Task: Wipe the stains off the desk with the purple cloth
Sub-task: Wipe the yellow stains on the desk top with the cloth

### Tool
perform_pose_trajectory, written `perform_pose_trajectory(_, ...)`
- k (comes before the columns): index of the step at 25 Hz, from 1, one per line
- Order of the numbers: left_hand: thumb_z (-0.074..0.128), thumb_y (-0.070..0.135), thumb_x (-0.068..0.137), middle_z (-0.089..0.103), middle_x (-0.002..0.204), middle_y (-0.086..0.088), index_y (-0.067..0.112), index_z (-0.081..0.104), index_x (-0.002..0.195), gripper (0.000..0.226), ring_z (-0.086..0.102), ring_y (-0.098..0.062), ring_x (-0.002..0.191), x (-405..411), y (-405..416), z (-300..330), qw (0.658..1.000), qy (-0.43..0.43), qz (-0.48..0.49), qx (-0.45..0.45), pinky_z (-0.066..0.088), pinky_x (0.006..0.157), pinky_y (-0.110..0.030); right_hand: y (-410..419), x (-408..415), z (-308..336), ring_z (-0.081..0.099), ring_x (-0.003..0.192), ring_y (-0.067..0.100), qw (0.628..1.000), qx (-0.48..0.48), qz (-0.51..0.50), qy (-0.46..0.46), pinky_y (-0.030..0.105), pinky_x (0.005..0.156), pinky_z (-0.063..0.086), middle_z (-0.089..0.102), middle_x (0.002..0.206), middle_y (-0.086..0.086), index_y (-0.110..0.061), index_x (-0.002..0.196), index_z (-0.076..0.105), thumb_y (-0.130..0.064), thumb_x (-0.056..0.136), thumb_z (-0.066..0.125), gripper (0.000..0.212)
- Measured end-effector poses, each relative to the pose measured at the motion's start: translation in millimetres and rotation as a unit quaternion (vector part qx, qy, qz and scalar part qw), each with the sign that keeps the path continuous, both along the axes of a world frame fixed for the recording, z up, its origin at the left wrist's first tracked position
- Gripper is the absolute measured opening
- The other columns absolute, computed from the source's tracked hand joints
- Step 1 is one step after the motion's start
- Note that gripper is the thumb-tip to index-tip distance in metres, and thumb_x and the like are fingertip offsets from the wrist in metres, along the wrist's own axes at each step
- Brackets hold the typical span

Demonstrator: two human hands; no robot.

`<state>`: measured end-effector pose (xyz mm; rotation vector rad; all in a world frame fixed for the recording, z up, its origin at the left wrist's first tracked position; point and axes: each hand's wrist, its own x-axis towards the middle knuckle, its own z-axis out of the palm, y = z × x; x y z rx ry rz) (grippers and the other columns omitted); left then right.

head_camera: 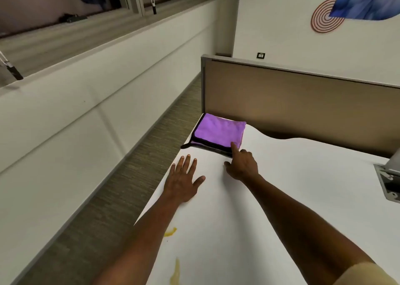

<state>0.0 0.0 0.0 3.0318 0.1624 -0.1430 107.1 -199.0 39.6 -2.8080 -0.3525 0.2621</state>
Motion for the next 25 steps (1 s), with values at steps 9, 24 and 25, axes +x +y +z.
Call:
perform_pose_trajectory(9, 0.017, 0.065, 0.101, -0.015, 0.169, -0.001, 0.027, -0.006, 0.161, 0.075, -0.014, -0.021, 0.156, 4.3, 5.6, -12.9, 1.000, -0.005, 0.002, -0.005, -0.005, 0.126, -0.044, 9.9, 21.2, -3.6, 0.066, 0.103, 0.039, 0.990, 0.096, -0.063, -0.078, 0.033, 0.079, 0.050, 0.074, 0.111, 0.016, -0.016, 0.116, 0.075, -0.013, 0.093, 0.065, 0.026)
perform_pose_trajectory(24, 0.069, 0.051, 0.087, 0.027, 0.163, -0.015, 0.014, 0.024, 0.159, 0.092, 0.026, -0.032, 0.149, 13.9, -14.3, 42.3, 0.977, -0.202, -0.013, -0.070, 0.029, 0.120, -0.043, -6.4, 15.8, 61.1, 0.076, 0.079, 0.032, 0.902, 0.367, -0.227, 0.015, 0.045, 0.082, 0.065, 0.076, 0.094, 0.013, -0.009, 0.104, 0.081, 0.003, 0.079, 0.068, 0.031)
perform_pose_trajectory(25, 0.073, 0.053, 0.084, 0.030, 0.161, -0.014, 0.017, 0.024, 0.159, 0.097, 0.028, -0.032, 0.148, 18.9, -19.6, 50.6, 0.976, -0.208, -0.023, -0.054, 0.031, 0.118, -0.044, -6.7, 12.9, 67.1, 0.075, 0.085, 0.036, 0.914, 0.343, -0.215, -0.001, 0.046, 0.085, 0.064, 0.075, 0.099, 0.017, -0.010, 0.101, 0.082, 0.002, 0.078, 0.068, 0.029)
